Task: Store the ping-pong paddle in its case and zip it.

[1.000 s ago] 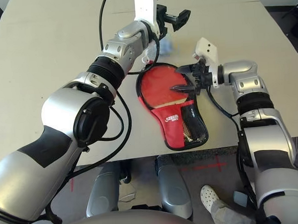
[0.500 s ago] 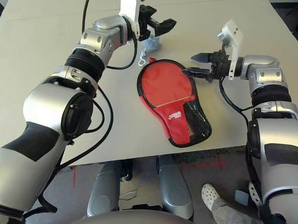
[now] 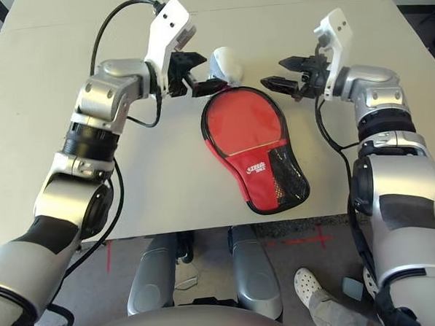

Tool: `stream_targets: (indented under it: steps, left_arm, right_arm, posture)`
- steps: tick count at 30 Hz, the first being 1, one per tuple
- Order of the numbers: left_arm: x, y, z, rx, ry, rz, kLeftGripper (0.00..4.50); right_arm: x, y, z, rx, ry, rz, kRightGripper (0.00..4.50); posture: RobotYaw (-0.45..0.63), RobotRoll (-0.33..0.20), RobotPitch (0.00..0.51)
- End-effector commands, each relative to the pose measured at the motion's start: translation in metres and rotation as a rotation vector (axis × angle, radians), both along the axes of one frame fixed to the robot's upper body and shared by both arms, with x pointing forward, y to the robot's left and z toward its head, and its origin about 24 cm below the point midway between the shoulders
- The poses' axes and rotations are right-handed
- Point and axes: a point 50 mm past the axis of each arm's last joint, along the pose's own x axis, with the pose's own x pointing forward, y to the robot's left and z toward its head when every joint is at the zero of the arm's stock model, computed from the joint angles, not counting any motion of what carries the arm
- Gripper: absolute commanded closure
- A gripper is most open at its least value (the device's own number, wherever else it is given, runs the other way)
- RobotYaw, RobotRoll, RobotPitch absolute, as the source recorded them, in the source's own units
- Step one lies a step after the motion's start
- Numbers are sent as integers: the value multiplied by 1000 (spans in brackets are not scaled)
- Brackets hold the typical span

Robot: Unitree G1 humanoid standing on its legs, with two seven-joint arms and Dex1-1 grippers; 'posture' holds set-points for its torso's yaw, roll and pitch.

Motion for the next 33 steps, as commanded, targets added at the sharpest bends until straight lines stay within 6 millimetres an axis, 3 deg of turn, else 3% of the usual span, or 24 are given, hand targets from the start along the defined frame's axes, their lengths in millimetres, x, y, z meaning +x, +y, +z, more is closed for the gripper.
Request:
stream_targets:
  steps: [1, 8, 14, 18, 33]
  left_arm:
    - [-21, -10, -8, 9, 42, -89, 52]
    - [-43, -30, -44, 27, 112, -91, 52]
    - [-37, -35, -72, 67, 129, 2, 52]
    - [-27, -37, -91, 117, 94, 105, 52]
    - [-27, -41, -106, 142, 105, 161, 52]
  right_arm:
    - [1, 0, -1, -14, 3, -11, 0]
    - [6, 6, 12, 0, -35, -15, 0]
    - [8, 10, 20, 9, -52, -21, 0]
    - [15, 29, 20, 1, -51, -13, 0]
    - [34, 95, -1, -171, -55, -117, 0]
  posture:
    - [-45, 0, 289]
    - [-37, 0, 287]
    - [-38, 0, 284]
    - [-44, 0, 283]
    - [-7, 0, 278]
